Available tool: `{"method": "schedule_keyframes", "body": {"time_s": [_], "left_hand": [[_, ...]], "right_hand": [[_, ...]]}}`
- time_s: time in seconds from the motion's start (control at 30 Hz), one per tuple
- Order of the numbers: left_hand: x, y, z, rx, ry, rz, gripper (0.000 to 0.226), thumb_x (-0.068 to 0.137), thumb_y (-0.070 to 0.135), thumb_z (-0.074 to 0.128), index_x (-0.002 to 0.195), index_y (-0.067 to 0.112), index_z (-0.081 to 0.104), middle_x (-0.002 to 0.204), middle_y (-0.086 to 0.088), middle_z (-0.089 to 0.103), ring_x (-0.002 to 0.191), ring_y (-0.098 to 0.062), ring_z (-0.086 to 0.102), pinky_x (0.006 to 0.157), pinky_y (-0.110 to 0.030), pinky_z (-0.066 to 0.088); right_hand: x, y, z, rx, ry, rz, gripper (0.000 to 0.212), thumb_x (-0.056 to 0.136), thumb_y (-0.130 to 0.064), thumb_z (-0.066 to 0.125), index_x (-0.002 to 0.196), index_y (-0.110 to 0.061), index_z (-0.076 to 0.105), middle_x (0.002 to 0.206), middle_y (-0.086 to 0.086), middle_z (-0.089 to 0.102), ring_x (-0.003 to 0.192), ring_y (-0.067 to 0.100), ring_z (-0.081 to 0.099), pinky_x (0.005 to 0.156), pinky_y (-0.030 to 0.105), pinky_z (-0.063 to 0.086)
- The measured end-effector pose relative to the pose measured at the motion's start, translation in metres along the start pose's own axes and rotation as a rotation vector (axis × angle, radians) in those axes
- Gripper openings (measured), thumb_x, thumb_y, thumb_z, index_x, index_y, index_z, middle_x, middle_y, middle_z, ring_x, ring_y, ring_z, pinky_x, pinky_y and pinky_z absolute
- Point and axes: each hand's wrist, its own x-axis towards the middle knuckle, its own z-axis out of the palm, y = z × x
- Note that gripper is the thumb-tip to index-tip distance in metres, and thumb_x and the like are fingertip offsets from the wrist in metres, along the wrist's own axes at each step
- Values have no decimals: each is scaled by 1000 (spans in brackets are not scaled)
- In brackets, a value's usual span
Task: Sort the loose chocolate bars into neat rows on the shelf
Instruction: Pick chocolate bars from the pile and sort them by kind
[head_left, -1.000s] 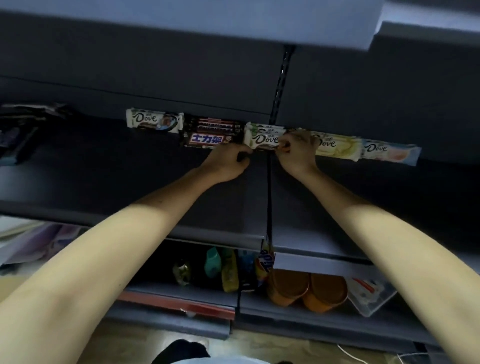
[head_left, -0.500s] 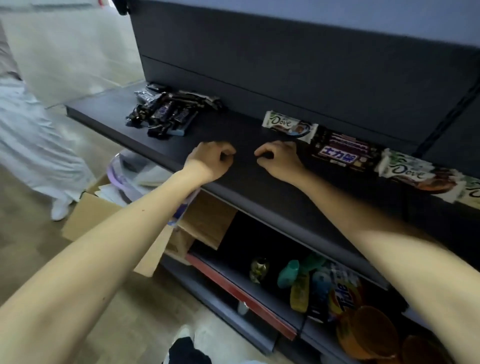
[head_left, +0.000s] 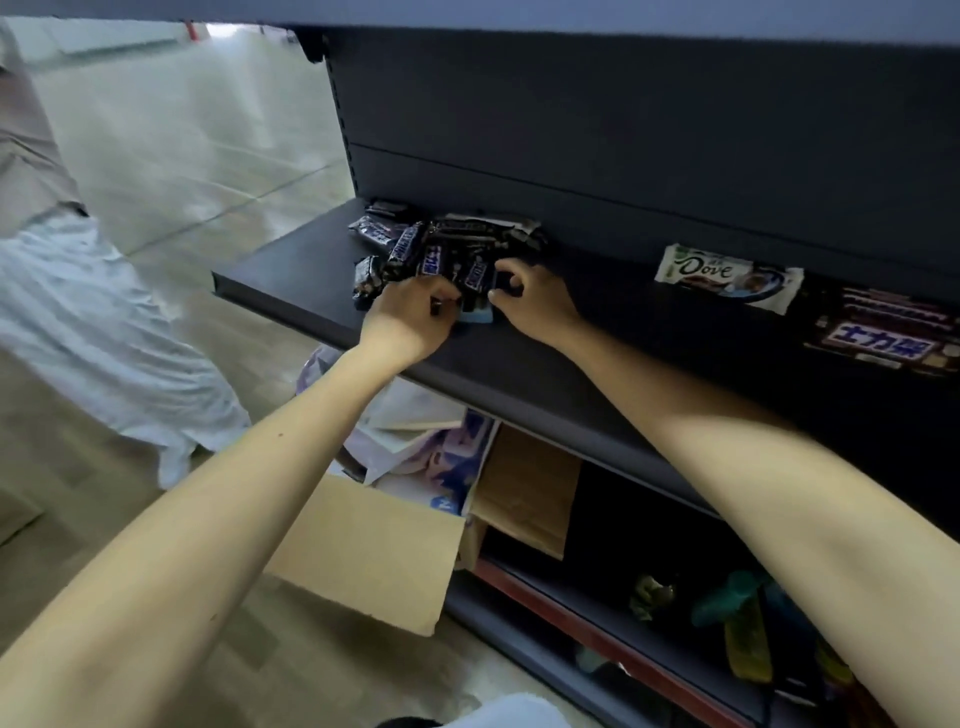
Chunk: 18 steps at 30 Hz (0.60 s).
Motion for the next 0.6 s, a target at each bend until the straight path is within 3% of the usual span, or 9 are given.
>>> {"method": "schedule_keyframes", "body": {"time_s": [0.23, 0.33, 0.5, 0.6], "left_hand": [[6, -32, -8, -97, 29, -11, 25, 89, 13, 52, 110, 15, 65, 118, -1, 65, 109, -21, 60, 91, -29, 45], [6, -39, -9, -116, 24, -9, 26, 88, 12, 53, 110, 14, 66, 116, -2, 66, 110, -21, 60, 93, -28, 44], [16, -37, -5, -135, 24, -3, 25, 90, 12, 50, 109, 14, 66, 113, -1, 68, 102, -21, 63, 88, -23, 41], [21, -31, 2, -199, 9, 3, 24, 90, 12, 50, 106, 14, 67, 108, 1, 69, 96, -15, 62, 85, -20, 41]], "right_hand": [[45, -20, 29, -18, 42, 204, 72, 86, -46, 59, 143, -12, 29, 144, 12, 40, 131, 29, 39, 104, 35, 38], [53, -20, 31, 10, 83, 238, 63, 83, -35, 66, 134, -10, 39, 132, 11, 52, 117, 25, 53, 92, 32, 46], [51, -10, 16, 174, 209, 237, 42, 83, -12, 65, 123, -12, 55, 122, 7, 58, 100, 15, 55, 73, 18, 40], [47, -1, 8, 311, 270, 247, 38, 82, -10, 66, 118, -14, 60, 111, 3, 60, 90, 9, 54, 76, 20, 47]]}}
